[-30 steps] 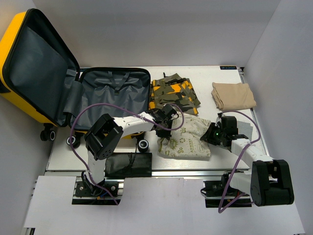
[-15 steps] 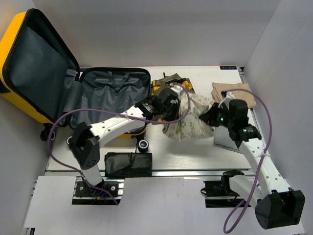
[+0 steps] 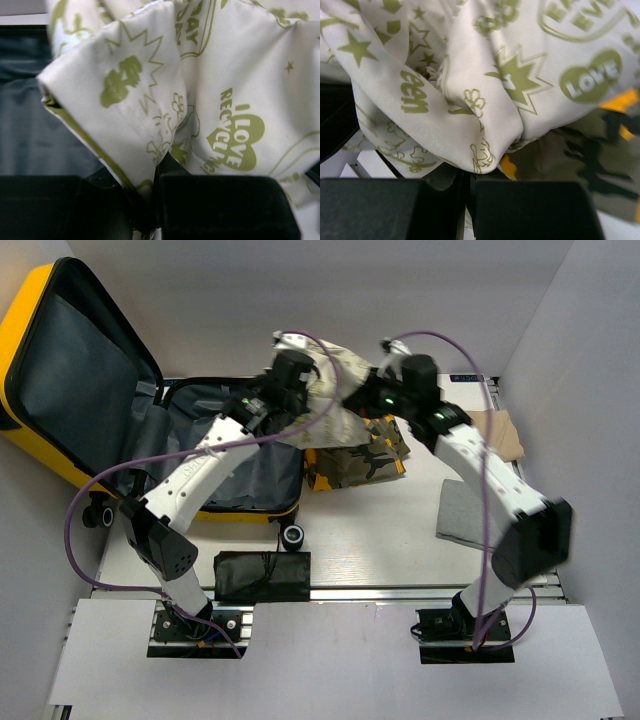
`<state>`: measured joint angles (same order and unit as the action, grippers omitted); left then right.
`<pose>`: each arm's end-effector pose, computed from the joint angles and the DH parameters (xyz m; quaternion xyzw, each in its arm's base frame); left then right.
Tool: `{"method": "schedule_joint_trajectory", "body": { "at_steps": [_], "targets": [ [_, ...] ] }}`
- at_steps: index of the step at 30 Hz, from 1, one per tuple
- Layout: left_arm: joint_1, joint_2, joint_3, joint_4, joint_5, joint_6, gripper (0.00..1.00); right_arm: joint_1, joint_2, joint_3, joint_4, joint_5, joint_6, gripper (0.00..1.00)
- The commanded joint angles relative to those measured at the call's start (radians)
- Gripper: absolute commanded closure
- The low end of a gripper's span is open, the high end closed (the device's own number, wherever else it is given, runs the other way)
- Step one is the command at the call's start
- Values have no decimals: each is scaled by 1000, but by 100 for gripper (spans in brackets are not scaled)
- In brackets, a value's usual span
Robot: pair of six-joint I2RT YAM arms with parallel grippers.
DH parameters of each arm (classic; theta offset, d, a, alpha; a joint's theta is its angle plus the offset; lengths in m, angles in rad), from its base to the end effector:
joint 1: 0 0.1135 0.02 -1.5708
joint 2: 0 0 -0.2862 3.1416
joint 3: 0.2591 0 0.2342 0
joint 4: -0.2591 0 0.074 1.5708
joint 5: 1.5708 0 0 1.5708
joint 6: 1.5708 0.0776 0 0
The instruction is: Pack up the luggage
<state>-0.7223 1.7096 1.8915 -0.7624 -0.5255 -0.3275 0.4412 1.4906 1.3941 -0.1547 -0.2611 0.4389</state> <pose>0.3179 -0.2282 0.4195 0.0456 0.8574 -0.0322 0.5116 0.3283 0.1772 0.3997 -0.0807 0.7833 0.3519 0.5060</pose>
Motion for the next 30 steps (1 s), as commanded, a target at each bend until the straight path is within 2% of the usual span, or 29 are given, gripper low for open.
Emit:
{"method": "schedule_joint_trajectory", "body": {
  "at_steps": [1, 6, 8, 14, 18, 24, 26, 30],
  "targets": [
    [154, -33, 3, 61, -100, 21, 100, 106, 185, 247, -61, 16, 6, 100],
    [320, -24, -63, 135, 22, 83, 100, 201, 571, 711, -210, 137, 27, 100],
    [383, 1, -97, 172, 54, 97, 100, 214, 670, 772, -209, 195, 76, 100],
    [510, 87, -127, 166, 171, 62, 100, 241, 807, 796, -167, 257, 144, 100],
    [549, 102, -219, 199, 225, 41, 100, 251, 846, 790, -189, 324, 149, 100],
    [578, 145, -296, 248, 242, 15, 100, 246, 901, 780, -209, 342, 161, 100],
    [590, 171, -281, 267, 242, 22, 100, 251, 919, 780, -213, 326, 167, 100],
    [610, 251, -184, 186, 222, 21, 100, 252, 933, 778, -227, 301, 175, 100]
  ]
}}
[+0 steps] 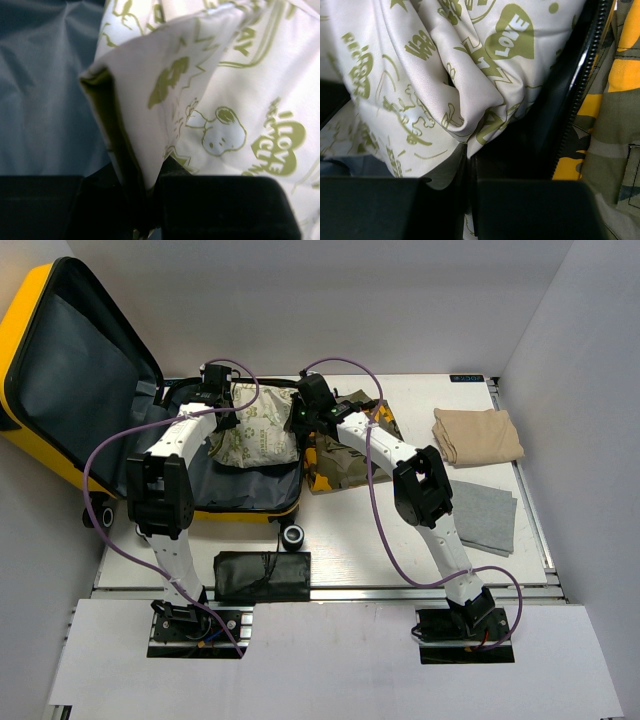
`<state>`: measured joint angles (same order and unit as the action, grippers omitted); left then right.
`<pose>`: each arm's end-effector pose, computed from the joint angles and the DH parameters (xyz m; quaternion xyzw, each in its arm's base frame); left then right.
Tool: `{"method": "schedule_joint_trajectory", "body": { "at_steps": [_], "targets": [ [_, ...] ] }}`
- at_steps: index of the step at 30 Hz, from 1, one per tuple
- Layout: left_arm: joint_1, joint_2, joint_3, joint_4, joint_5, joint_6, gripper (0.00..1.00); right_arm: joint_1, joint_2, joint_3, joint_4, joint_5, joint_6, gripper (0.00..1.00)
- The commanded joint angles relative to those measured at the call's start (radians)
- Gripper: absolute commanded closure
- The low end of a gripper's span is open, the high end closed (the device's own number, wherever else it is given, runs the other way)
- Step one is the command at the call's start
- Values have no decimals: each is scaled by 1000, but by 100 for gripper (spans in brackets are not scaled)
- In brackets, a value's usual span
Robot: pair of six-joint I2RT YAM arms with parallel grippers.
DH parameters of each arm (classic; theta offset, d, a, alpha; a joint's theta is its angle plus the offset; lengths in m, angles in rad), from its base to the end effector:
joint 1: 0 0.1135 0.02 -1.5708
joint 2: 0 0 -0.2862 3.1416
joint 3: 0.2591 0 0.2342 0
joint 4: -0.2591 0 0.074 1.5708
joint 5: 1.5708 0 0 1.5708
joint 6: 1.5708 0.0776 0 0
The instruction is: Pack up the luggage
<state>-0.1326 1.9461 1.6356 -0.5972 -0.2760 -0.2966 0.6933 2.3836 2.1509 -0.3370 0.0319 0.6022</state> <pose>0.4492 -0.0386 0.2506 -0.1213 0.9297 0.0584 0.3427 0.4551 0.3749 0.2347 -0.0323 0.8766 0.2784 0.3911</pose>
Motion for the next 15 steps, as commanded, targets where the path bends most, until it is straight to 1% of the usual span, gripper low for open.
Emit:
{"method": "schedule_joint_trajectory", "body": {
  "at_steps": [1, 3, 4, 6, 8, 9, 10, 11, 12, 13, 14, 15],
  "targets": [
    [21, 25, 79, 13, -34, -13, 100, 0, 39, 23, -43, 0, 8, 93],
    [31, 24, 72, 8, -37, -19, 100, 0, 29, 24, -45, -6, -5, 87],
    [31, 17, 64, 7, -38, -19, 100, 2, 25, 26, -43, -9, -8, 81],
    [31, 7, 56, -15, -42, -21, 100, -2, 0, 24, -42, -9, -22, 75],
    [41, 4, 62, -22, -48, -19, 82, 0, -42, 15, -34, -18, -24, 62],
    [41, 4, 69, -30, -55, -19, 77, 0, -59, 7, -28, -21, -31, 58],
    [41, 5, 76, -36, -64, -21, 66, 0, -92, -8, -20, -21, -33, 48],
    [41, 14, 88, -45, -72, -21, 60, 0, -104, -13, -13, -56, -39, 41],
    [41, 19, 125, -70, -75, -19, 52, 0, -118, -13, -14, -59, -41, 35],
    [41, 25, 145, -82, -80, -19, 38, -3, -145, -14, -8, -69, -44, 23],
    [41, 28, 167, -95, -81, -16, 34, -6, -156, -16, -5, -79, -50, 11],
    [41, 33, 208, -114, -80, -15, 31, -6, -173, -14, 7, -89, -50, 11]
  ]
}}
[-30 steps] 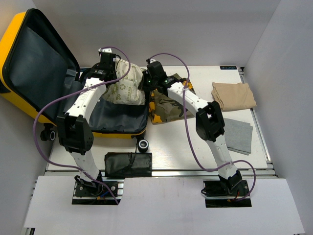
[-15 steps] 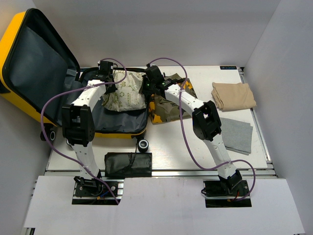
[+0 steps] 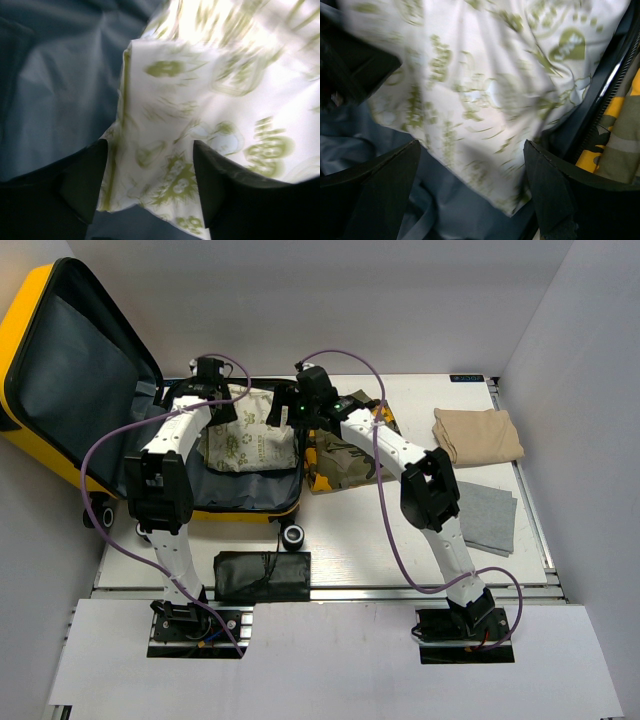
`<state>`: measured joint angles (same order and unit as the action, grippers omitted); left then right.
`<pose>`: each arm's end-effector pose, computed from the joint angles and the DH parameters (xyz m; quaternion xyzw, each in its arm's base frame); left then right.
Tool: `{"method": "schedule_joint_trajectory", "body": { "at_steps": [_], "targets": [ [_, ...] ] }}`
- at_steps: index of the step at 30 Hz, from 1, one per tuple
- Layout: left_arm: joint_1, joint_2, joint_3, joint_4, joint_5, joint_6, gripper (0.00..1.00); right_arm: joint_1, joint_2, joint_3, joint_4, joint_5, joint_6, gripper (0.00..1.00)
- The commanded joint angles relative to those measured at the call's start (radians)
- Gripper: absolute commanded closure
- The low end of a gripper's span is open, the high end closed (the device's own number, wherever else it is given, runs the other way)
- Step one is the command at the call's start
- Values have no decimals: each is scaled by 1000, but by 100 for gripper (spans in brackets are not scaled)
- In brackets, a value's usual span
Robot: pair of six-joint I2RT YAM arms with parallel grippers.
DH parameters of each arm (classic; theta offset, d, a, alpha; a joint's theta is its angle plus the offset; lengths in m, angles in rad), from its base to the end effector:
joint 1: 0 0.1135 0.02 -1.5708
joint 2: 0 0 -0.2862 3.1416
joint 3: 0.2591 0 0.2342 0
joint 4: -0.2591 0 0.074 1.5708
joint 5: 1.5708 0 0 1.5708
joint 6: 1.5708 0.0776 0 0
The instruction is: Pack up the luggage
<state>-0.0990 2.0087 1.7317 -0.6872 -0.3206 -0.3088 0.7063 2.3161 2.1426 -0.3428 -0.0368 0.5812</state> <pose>0.4599 -0.0211 0.2472 -0.1461 0.9320 0.0895 0.3196 0.4388 0.3781 0.2690 -0.0632 0.8618 0.3147 0.3928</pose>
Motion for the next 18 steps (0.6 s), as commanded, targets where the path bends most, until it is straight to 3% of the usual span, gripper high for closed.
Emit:
{"method": "schedule_joint_trajectory", "body": {
  "at_steps": [1, 3, 4, 10, 12, 15, 18],
  "targets": [
    [7, -30, 127, -29, -34, 0, 18, -21, -131, -7, 16, -26, -38, 11],
    [7, -42, 167, -34, -23, 11, 10, -25, -161, -15, 31, -25, -43, 11],
    [7, -47, 178, -32, -17, 16, 2, -31, -193, -32, 36, -25, -55, 11],
    [-17, -94, 201, -18, 83, 39, 2, -77, -314, -134, 27, 69, -72, 11],
    [-27, -103, 183, -8, 237, 37, 2, -114, -343, -199, 13, 138, -78, 11],
    [-36, -136, 102, 53, 381, 33, 2, -181, -354, -281, -24, 158, -83, 11],
    [-36, -159, -17, 139, 358, 23, 2, -241, -333, -340, -38, 137, -116, 11]
  ]
}}
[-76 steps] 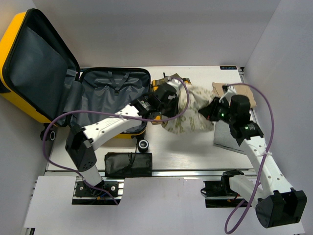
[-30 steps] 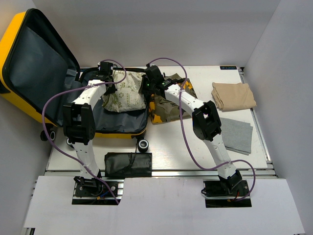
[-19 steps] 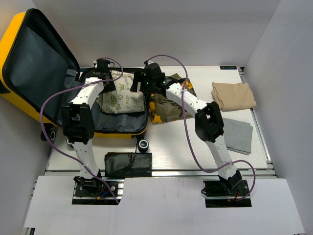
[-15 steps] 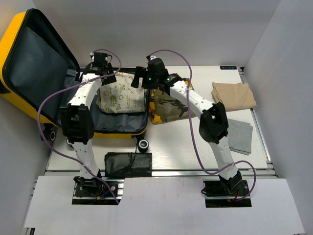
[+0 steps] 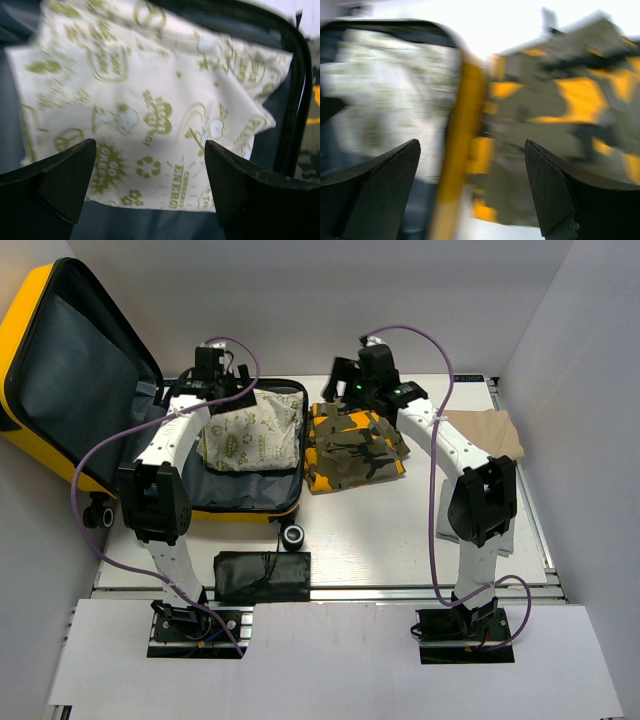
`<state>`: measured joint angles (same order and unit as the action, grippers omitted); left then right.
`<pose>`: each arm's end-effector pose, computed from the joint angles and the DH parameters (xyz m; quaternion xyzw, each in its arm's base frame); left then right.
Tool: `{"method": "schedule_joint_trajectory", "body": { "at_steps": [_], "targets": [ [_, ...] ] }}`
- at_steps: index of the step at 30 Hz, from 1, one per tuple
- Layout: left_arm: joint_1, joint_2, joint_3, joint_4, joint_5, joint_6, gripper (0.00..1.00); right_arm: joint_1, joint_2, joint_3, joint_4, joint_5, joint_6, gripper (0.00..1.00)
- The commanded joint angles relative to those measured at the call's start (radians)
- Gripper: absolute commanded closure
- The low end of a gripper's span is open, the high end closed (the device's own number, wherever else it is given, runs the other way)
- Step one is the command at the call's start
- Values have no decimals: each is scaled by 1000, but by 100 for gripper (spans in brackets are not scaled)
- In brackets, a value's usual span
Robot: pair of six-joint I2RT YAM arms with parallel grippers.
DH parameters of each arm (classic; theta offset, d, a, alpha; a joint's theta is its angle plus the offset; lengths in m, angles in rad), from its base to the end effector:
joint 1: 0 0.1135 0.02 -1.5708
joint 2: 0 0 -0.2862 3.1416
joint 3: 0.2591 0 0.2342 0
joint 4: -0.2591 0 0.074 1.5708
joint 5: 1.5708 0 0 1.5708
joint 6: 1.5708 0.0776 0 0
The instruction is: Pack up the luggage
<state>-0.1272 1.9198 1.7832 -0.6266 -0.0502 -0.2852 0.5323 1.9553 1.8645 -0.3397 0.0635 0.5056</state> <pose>0.4566 -0.0545 0.3063 -0.0824 0.9156 -0.0578 0.3892 0.4298 0.2474 0.3548 0.0059 0.8415 0.2444 0.4817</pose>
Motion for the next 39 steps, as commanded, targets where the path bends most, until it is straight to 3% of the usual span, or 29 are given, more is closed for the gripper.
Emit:
{"method": "schedule_joint_trajectory", "body": {
  "at_steps": [1, 6, 10, 13, 16, 23, 27, 31, 36, 39],
  "targets": [
    [-8, -61, -73, 82, 76, -2, 2, -75, 42, -65, -39, 35, -51, 11],
    [-8, 90, 13, 82, -40, 15, 2, -110, 132, -44, -53, 57, -143, 11],
    [17, 160, 38, 182, 35, 23, 2, -111, 122, -195, 146, 105, -217, 11],
    [8, 197, 70, 209, 3, 61, 2, -114, 135, -277, 241, 104, -240, 11],
    [8, 238, 85, 188, 6, 81, 2, -104, 160, -333, 254, 108, -211, 11],
    [-3, 334, 136, 58, 12, 34, 2, -104, 56, -657, 304, 96, -79, 11],
    [-3, 273, 70, 34, 44, 0, 2, -100, -91, -920, 327, 107, 19, 11],
    [-12, 128, 12, 54, 85, -3, 2, -81, -203, -1069, 318, 101, 48, 11],
    [-34, -49, 38, 41, 142, 4, 2, -19, -392, -1156, 204, 111, 31, 11],
    [-58, -112, 64, 11, 228, -2, 2, 15, -516, -1174, 154, 28, -62, 11]
  ]
}}
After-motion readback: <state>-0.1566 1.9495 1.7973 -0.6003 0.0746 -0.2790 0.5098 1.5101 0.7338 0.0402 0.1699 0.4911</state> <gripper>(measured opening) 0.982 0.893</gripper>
